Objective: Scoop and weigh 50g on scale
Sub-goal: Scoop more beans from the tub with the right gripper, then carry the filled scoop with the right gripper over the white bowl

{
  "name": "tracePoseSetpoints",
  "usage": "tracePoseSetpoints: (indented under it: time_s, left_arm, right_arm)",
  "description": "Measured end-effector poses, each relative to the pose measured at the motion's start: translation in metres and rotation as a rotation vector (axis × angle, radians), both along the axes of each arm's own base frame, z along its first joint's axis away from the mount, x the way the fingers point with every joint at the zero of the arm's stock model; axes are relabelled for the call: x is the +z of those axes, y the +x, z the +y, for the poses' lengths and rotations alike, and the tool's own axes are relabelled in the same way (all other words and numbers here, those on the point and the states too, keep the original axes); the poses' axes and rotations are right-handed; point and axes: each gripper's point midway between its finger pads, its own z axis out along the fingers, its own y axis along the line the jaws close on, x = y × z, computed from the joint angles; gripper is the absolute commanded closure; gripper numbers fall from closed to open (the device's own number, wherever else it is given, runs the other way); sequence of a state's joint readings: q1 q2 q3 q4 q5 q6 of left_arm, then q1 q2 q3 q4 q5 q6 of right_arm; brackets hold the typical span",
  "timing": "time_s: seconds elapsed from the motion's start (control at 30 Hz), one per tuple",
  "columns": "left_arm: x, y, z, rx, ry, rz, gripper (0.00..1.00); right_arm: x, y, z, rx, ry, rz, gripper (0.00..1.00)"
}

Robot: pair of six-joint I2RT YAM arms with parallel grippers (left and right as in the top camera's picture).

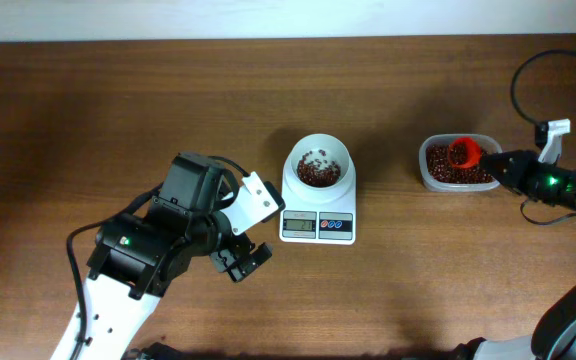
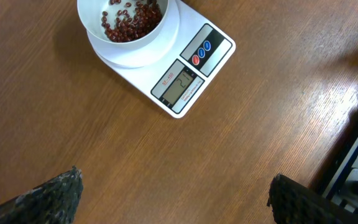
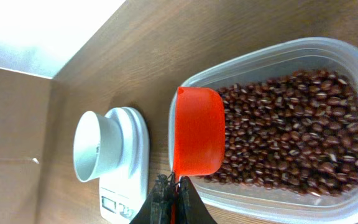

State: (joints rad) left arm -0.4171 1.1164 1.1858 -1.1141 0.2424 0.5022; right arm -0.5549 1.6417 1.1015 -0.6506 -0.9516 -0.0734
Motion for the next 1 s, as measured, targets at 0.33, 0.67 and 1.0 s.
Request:
tracePoseSetpoints:
  time_s: [0.33,0.67,1.0]
  left_arm:
    - [0.000,0.000,0.000,0.000,0.000,0.000,0.01]
    - [0.000,0.000,0.000,0.000,0.000,0.000,0.01]
    - [0.000,0.000,0.000,0.000,0.000,0.000,0.01]
  right_arm:
    - [0.028,0.000,0.020,0.069,0.164,-0.091,0.96]
    - [0.037,0.000,0.045,0.128,0.240,-0.091,0.96]
    - [0.048,0.011,0.139,0.378,0.243,-0.138,0.96]
